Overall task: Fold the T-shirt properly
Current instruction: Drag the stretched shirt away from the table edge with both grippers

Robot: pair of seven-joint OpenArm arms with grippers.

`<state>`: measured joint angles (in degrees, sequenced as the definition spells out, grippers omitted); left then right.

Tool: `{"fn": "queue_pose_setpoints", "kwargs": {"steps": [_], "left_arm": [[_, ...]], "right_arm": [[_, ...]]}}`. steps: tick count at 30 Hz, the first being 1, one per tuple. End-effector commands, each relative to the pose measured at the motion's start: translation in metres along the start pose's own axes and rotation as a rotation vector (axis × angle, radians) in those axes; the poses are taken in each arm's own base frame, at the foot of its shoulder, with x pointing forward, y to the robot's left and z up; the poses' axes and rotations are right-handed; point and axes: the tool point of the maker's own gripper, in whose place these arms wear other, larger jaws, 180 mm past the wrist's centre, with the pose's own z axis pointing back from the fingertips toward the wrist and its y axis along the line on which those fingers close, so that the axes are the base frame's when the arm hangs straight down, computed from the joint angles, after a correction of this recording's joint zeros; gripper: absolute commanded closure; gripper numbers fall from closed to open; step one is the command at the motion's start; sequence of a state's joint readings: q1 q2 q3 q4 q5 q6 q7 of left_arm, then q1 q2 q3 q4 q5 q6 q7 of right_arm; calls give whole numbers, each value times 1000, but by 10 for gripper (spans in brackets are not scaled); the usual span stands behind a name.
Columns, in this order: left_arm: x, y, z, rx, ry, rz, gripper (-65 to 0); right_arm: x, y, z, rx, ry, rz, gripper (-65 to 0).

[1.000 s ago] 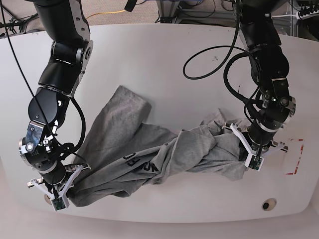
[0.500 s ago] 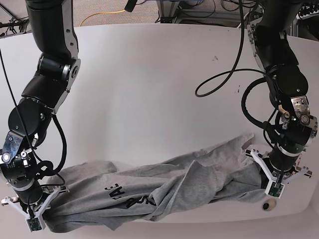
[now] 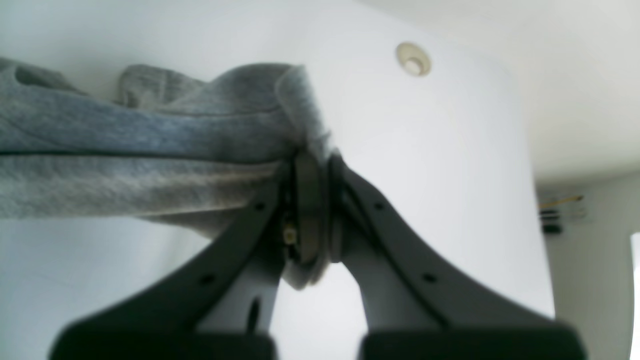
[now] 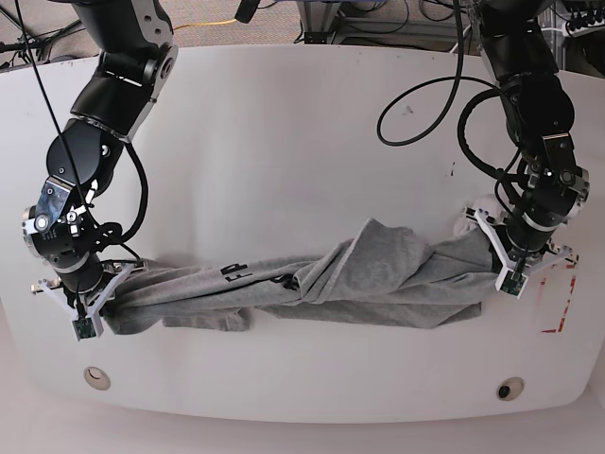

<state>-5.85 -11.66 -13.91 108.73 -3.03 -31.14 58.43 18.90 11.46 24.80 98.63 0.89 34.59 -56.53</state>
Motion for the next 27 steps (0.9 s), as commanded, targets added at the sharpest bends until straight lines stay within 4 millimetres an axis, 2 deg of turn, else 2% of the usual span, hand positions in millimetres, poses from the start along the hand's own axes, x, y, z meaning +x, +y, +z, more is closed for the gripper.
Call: {"fn": "queue_pose_setpoints", "kwargs": {"steps": [1, 5, 7, 11, 17, 19, 23, 27], "left_arm": [[-10, 3, 6, 5, 7, -29, -4], [-43, -4, 9, -12, 79, -19, -4], [-58, -11, 11, -28, 114, -21, -4], [-91, -17, 19, -49, 192, -44, -4], [-128, -36, 30, -96, 278, -52, -4], [-138, -35, 33, -101, 305, -66, -4], [-153, -36, 40, -111, 344, -86, -4], [-161, -39, 43, -120, 362, -90, -4]], "right_arm": [[-4, -5, 5, -19, -33, -9, 0], [-48, 5, 4, 5, 36, -30, 0], [-72, 19, 4, 37, 75, -44, 0], [-109, 34, 14, 82, 111, -89, 0], [-152, 47, 30, 132, 174, -158, 0], [-163, 49, 34, 141, 189, -178, 0], [-181, 58, 41, 164, 221, -199, 0], [-194, 67, 49, 198, 236, -233, 0]]}}
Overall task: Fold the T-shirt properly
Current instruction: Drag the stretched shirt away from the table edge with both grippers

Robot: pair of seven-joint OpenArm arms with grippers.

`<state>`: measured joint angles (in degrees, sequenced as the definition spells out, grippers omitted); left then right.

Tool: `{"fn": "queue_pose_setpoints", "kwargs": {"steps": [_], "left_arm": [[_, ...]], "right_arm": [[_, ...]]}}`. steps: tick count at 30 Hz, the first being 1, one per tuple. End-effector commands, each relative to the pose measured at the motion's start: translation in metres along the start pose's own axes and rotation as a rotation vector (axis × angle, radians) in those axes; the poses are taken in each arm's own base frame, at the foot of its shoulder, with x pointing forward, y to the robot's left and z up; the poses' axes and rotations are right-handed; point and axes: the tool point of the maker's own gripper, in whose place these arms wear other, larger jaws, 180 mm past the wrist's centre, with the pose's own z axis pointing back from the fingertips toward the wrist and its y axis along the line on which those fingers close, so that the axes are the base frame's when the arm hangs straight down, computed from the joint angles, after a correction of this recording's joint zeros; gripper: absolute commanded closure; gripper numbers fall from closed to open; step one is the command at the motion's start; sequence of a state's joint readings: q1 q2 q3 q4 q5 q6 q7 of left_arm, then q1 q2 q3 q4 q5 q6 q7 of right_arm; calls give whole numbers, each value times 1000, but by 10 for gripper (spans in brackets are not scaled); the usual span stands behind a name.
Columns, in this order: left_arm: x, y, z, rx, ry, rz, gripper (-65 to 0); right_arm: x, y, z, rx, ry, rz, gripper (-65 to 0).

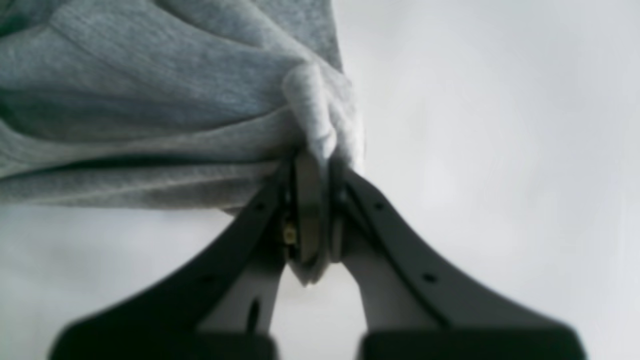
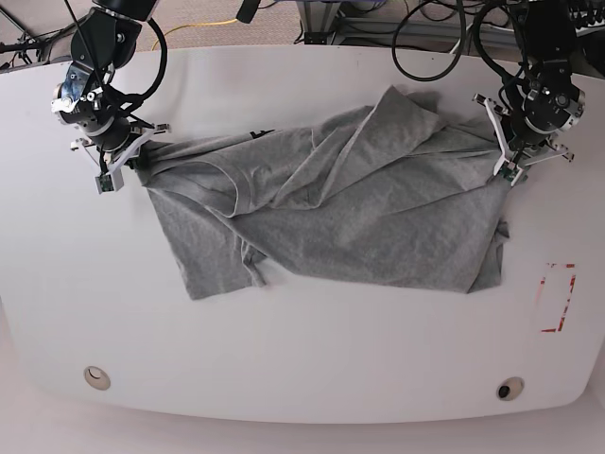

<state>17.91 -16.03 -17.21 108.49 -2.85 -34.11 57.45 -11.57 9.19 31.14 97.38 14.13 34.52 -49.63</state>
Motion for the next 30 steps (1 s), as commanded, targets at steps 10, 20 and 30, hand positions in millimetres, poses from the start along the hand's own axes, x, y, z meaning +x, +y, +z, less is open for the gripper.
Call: {"fn": "queue_pose_setpoints", "kwargs": {"steps": [10, 20, 30], "left_arm": [[-10, 0, 5, 8, 19, -16, -4], [-18, 1, 7, 9, 39, -30, -6], [-19, 6, 8, 17, 42, -41, -6]], "right_arm": [[-10, 10, 4, 71, -24, -64, -10], [-15, 26, 16, 152, -59, -122, -30], [-11, 40, 33, 167, -98, -108, -258]]}}
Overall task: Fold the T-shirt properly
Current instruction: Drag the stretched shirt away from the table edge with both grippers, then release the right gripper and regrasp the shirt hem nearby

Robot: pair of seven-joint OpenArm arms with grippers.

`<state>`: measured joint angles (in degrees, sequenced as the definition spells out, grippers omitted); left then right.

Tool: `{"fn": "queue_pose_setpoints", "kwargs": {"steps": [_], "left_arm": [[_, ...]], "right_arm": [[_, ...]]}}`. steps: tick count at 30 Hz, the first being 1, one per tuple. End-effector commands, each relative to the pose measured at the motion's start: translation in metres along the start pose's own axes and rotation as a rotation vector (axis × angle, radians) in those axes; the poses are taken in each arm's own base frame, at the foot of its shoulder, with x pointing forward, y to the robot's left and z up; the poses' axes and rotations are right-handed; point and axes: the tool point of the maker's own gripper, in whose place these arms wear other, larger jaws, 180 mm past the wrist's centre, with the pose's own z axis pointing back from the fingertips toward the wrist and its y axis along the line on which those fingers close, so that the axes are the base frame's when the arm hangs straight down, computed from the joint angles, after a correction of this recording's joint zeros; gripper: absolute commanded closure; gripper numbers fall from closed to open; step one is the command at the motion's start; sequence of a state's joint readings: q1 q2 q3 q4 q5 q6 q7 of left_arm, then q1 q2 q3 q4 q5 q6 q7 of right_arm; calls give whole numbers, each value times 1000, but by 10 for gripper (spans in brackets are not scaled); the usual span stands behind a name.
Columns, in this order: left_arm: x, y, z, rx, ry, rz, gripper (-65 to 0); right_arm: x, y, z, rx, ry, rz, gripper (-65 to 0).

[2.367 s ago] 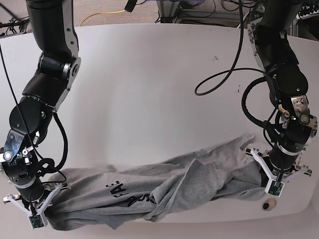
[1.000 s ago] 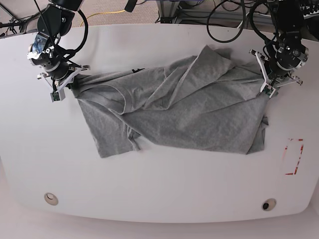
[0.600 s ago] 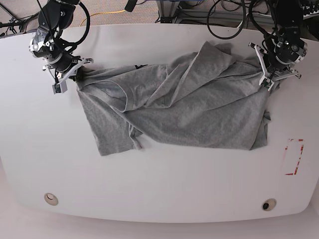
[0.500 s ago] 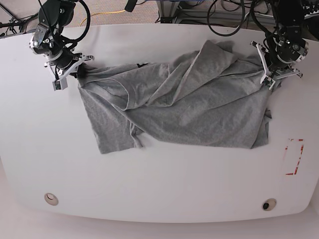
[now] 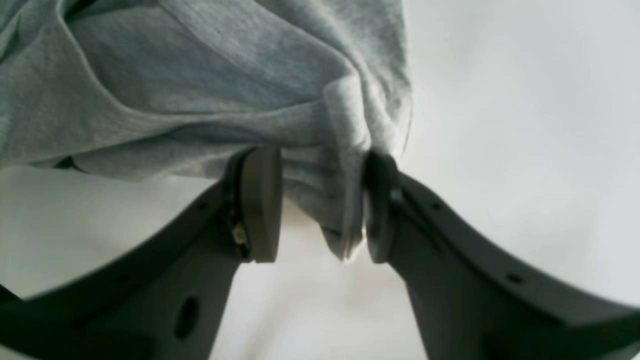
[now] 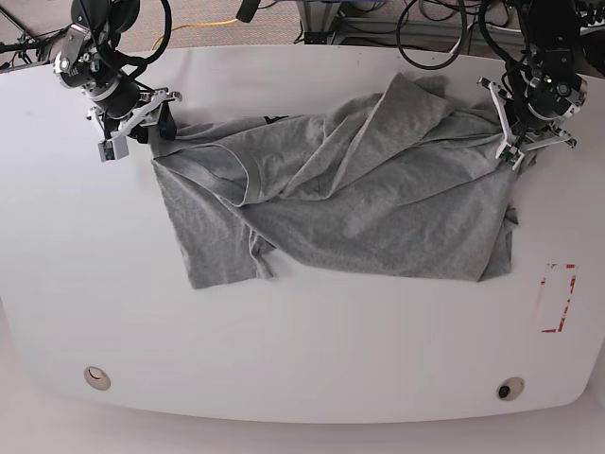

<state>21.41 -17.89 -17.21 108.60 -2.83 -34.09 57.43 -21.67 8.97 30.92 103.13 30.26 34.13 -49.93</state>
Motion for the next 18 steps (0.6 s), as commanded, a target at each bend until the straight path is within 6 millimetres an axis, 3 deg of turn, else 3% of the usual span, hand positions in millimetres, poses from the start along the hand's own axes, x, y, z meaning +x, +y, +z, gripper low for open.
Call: {"fn": "queue_pose_setpoints", "kwargs": {"steps": [1, 9, 14, 18], "left_arm": [[6, 10, 5, 30, -19, -11, -6], [6, 11, 6, 32, -20, -12, -6], [7, 11, 6, 33, -21, -11, -6], [5, 10, 6, 31, -18, -12, -6]], "right_arm": [[10, 2, 4, 2, -40, 7, -263], [28, 18, 25, 125, -164, -17, -263], [49, 14, 18, 147, -181, -9, -263], [61, 2, 0, 116, -159, -2, -263]]}}
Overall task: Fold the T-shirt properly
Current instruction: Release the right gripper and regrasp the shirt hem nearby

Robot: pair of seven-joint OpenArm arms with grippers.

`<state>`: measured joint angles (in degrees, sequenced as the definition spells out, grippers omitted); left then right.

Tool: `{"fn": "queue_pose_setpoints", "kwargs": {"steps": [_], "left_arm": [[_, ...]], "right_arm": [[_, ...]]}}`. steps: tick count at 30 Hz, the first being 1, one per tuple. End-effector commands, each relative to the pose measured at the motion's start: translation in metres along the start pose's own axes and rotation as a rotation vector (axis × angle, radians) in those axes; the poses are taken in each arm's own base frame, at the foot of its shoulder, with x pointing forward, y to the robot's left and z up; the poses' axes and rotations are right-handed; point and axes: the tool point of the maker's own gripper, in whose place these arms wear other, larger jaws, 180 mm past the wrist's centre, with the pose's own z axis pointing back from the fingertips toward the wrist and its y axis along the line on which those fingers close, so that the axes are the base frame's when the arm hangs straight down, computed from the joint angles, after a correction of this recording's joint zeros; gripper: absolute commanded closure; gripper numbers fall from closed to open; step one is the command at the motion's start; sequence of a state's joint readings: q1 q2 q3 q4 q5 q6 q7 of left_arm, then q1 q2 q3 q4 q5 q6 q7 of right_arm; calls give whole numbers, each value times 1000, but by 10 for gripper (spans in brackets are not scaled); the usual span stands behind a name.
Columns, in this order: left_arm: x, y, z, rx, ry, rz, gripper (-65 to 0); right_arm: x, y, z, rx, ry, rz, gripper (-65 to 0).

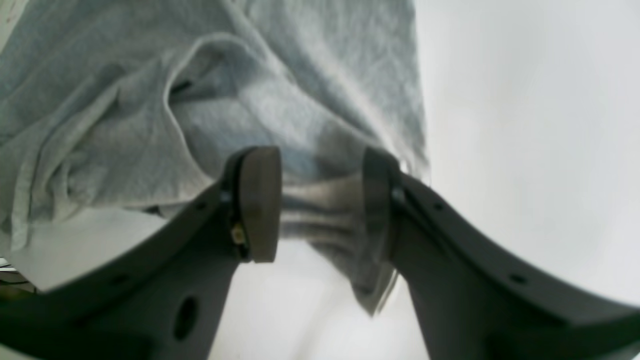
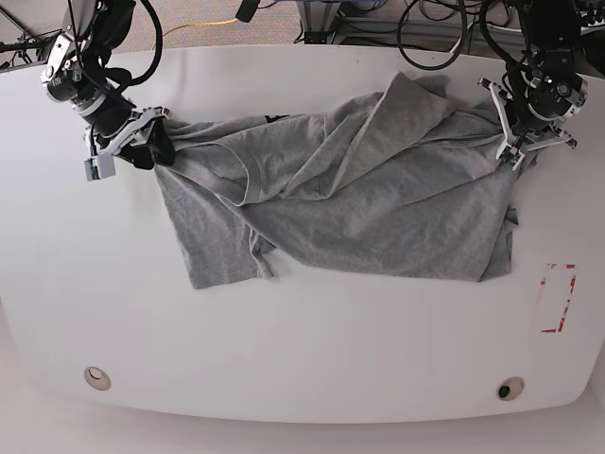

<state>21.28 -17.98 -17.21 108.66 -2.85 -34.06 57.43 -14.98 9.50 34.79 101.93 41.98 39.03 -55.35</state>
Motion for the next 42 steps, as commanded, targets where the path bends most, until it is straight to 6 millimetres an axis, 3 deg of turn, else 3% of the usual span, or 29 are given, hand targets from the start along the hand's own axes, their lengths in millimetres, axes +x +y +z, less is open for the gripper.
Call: {"fn": "queue_pose_setpoints", "kwargs": {"steps": [1, 12, 18, 25, 30, 35, 38, 42], "left_arm": [[5, 9, 5, 29, -17, -11, -6], [5, 10, 5, 30, -17, -11, -6], [5, 10, 5, 30, -17, -11, -6], [6, 10, 5, 31, -18, -10, -6], [6, 10, 5, 31, -18, -10, -6], [6, 10, 5, 31, -18, -10, -7], [6, 10, 5, 31, -20, -10, -63], [14, 14, 6, 39, -39, -6, -289]], "right_arm": [[11, -12, -7, -25, -8, 19, -263], [39, -62, -52, -133, 65, 36, -263], [35, -70, -73, -104, 94, -40, -263], [22, -64, -86, -68, 127, -83, -263], [14, -32, -105, 5, 172, -35, -262], [9, -20, -113, 29, 179, -38, -254], [14, -19, -115, 30, 150, -40, -228], [18, -19, -116, 32, 140, -35, -59]]}}
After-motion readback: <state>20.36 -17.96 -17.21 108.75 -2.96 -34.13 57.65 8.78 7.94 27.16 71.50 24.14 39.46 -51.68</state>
